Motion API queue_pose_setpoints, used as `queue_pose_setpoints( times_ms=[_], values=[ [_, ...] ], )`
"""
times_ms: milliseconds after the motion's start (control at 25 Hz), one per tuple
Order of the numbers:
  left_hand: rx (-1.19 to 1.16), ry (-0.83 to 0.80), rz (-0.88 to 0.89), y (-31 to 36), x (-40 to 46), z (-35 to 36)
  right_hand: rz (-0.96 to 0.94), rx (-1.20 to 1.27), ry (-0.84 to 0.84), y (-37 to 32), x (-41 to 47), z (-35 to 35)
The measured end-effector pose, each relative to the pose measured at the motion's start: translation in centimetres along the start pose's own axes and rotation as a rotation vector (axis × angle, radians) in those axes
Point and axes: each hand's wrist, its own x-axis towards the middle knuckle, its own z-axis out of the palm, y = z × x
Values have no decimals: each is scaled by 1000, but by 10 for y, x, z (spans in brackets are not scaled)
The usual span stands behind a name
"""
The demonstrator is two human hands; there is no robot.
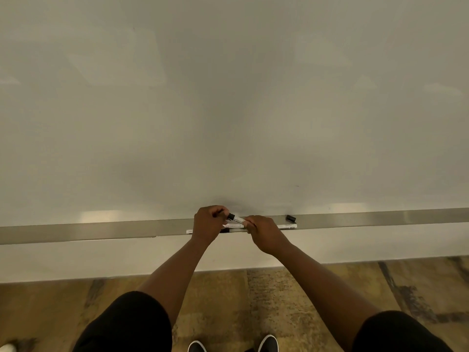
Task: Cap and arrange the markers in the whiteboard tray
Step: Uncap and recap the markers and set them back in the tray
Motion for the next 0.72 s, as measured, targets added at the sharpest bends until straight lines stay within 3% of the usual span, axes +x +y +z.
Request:
queue_pose_setpoints(
  times_ms=[480,720],
  values=[
    [60,-36,90,-1,5,-5,58,-24,-27,-4,7,-2],
    [77,6,35,-4,10,0,43,-116,-41,0,20,-4]
  ],
)
